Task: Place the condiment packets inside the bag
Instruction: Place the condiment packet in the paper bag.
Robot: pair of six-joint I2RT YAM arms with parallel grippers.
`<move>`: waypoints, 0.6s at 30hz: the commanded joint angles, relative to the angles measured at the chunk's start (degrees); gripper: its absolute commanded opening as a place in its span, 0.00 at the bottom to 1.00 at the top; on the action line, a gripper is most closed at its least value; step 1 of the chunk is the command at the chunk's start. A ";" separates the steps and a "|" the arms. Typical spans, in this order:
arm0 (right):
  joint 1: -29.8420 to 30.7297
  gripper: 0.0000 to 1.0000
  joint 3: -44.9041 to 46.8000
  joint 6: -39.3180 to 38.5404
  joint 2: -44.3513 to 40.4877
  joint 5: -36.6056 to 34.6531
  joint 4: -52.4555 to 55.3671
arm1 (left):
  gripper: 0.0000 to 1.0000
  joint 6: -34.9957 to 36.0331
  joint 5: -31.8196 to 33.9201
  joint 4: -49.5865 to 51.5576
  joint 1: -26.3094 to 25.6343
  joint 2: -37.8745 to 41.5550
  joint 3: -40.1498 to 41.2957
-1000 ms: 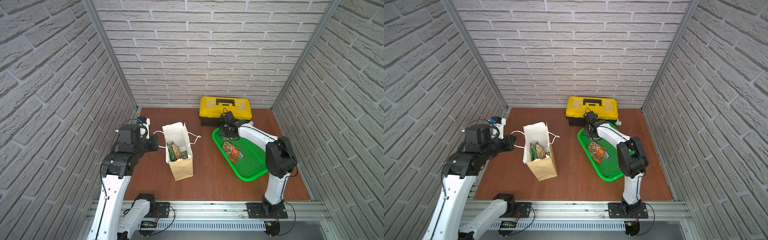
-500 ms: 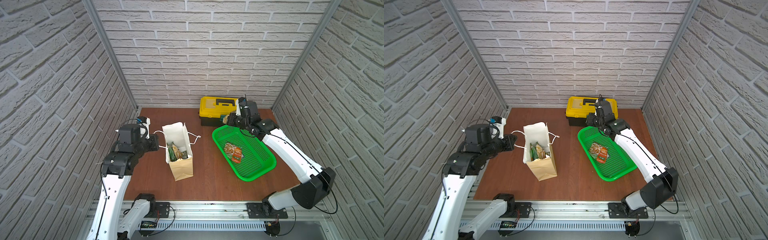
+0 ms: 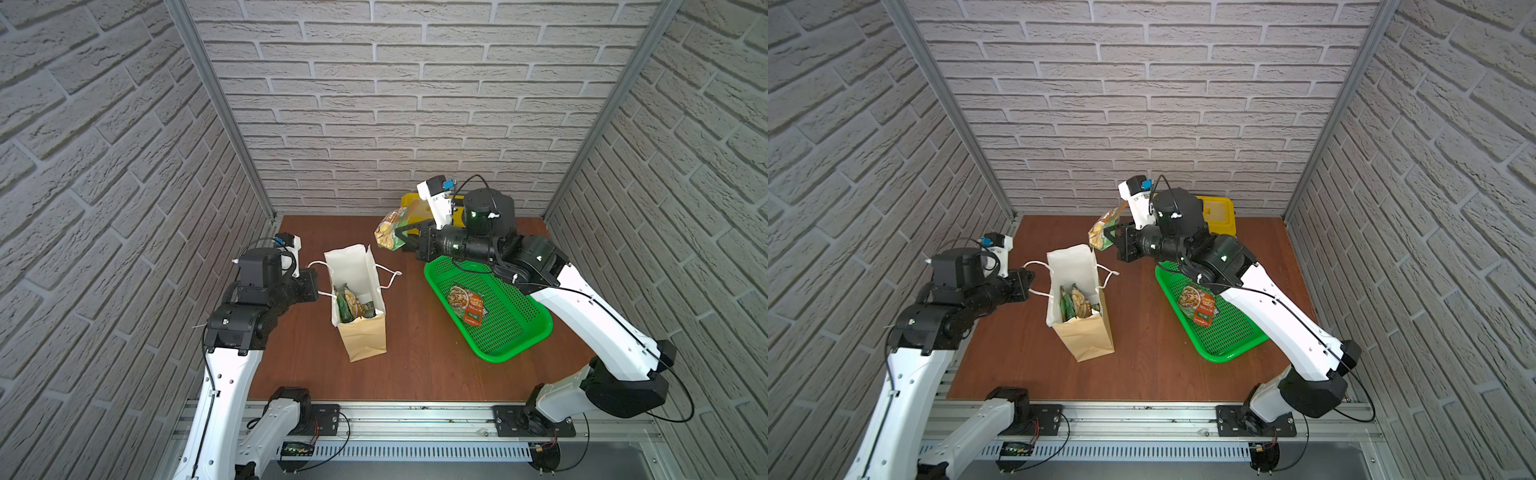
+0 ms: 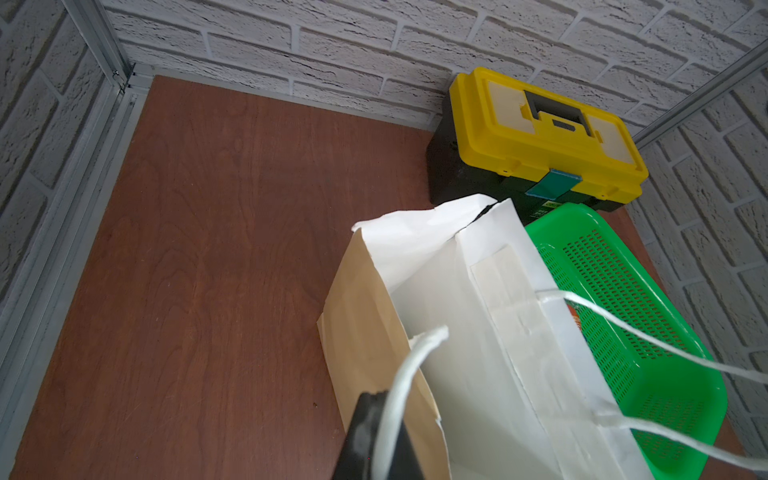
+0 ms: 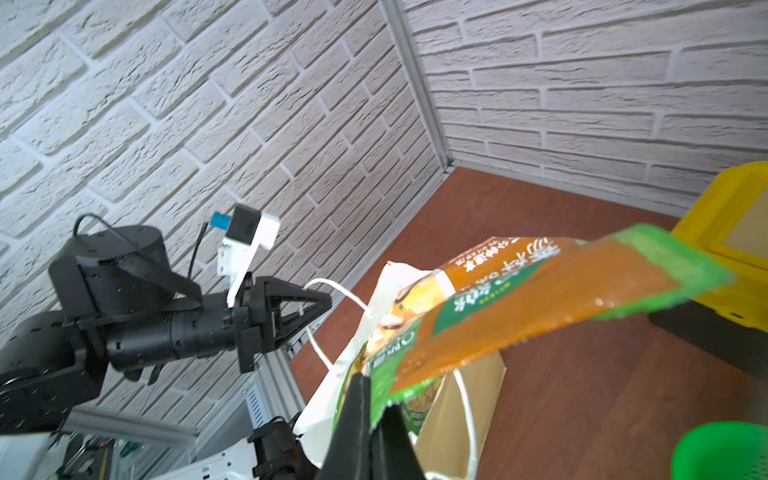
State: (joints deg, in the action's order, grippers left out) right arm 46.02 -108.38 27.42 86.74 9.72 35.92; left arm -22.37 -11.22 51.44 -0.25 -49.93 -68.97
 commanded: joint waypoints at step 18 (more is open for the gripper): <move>11.41 0.03 -2.30 -8.13 11.09 -3.29 6.22 | 0.07 -0.31 -0.22 -1.41 0.43 0.69 0.00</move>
State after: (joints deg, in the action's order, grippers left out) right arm 56.73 -108.14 22.02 98.70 9.28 41.41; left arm -22.63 -11.27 51.44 -0.21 -49.34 -68.97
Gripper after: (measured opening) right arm 0.061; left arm 0.069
